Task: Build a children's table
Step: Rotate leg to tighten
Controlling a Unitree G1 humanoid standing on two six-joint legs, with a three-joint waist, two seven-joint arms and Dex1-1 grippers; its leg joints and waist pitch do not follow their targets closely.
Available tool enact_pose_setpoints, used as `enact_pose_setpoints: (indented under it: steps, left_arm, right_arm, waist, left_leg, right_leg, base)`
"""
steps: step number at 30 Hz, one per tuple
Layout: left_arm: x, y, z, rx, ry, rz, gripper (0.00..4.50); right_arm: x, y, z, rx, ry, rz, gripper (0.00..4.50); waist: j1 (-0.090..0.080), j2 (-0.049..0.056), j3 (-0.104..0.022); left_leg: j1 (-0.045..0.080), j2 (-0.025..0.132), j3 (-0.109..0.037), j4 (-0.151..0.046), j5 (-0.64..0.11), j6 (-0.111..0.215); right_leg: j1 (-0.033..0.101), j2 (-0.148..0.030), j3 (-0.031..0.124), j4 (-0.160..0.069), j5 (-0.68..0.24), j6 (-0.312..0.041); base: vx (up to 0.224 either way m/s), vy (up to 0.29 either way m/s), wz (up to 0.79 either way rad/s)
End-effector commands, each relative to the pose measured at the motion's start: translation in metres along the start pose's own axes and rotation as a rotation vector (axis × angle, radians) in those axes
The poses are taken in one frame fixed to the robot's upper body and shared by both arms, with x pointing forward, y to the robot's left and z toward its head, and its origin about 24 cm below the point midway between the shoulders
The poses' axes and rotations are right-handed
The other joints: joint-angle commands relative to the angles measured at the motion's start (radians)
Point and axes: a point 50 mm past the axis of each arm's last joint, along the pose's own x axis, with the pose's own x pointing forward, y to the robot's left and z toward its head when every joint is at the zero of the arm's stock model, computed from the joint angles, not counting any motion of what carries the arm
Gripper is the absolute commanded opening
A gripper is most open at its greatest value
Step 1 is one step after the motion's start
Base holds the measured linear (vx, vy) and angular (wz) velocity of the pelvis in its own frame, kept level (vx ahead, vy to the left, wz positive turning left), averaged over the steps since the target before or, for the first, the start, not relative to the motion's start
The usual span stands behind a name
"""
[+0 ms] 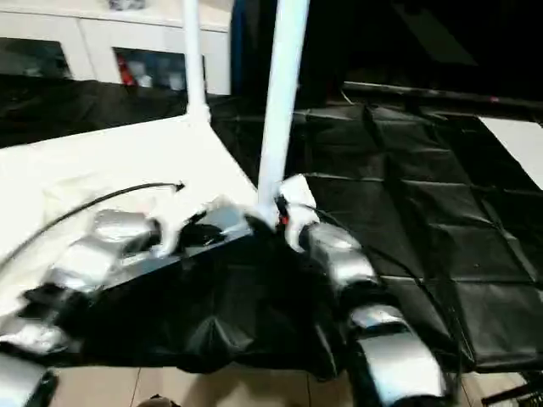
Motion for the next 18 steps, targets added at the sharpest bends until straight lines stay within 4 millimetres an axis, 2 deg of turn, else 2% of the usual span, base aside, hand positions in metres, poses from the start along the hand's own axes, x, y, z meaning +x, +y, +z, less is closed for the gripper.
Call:
enact_pose_setpoints:
  steps: [1,5,11,15,18]
  left_arm:
    - [0.009,-0.014,0.015,0.084,-0.06,-0.12,0.0]
    - [-0.004,-0.016,0.009,0.103,-0.057,-0.193,0.0]
    - [-0.013,-0.017,0.006,0.104,-0.059,-0.255,0.0]
    - [-0.02,-0.017,0.003,0.102,-0.052,-0.289,0.0]
    - [-0.022,-0.017,0.002,0.097,-0.051,-0.301,0.0]
  right_arm:
    - [0.013,0.027,0.0,-0.049,0.03,0.227,3.92]
    - [-0.004,0.015,0.002,-0.06,0.035,0.299,3.92]
    - [-0.018,0.012,0.003,-0.099,0.056,0.393,3.92]
    - [-0.027,0.011,0.004,-0.109,0.073,0.47,3.75]
    - [-0.027,0.011,0.005,-0.109,0.069,0.478,3.56]
  waist:
    - [0.005,0.012,-0.067]
    - [0.009,0.013,-0.064]
    - [0.023,0.01,-0.062]
    - [0.029,0.01,-0.064]
    - [0.03,0.008,-0.064]
  left_leg:
    - [0.006,0.007,0.006,-0.058,-0.227,0.039]
    - [0.012,0.011,0.009,-0.059,-0.248,0.039]
    - [0.011,0.012,0.009,-0.061,-0.262,0.027]
    - [0.011,0.012,0.011,-0.058,-0.231,0.033]
    - [0.011,0.012,0.01,-0.059,-0.238,0.03]
  right_leg:
    - [0.053,-0.048,0.045,-0.071,-0.11,-0.223]
    - [0.05,-0.049,0.046,-0.073,-0.138,-0.23]
    - [0.05,-0.05,0.047,-0.075,-0.184,-0.215]
    - [0.05,-0.047,0.046,-0.069,-0.141,-0.224]
    - [0.05,-0.049,0.045,-0.07,-0.155,-0.225]
  base:
    - [0.0,0.0,0.0]
    - [0.0,0.0,0.0]
    - [0.0,0.0,0.0]
    - [0.0,0.0,0.0]
    - [0.0,0.0,0.0]
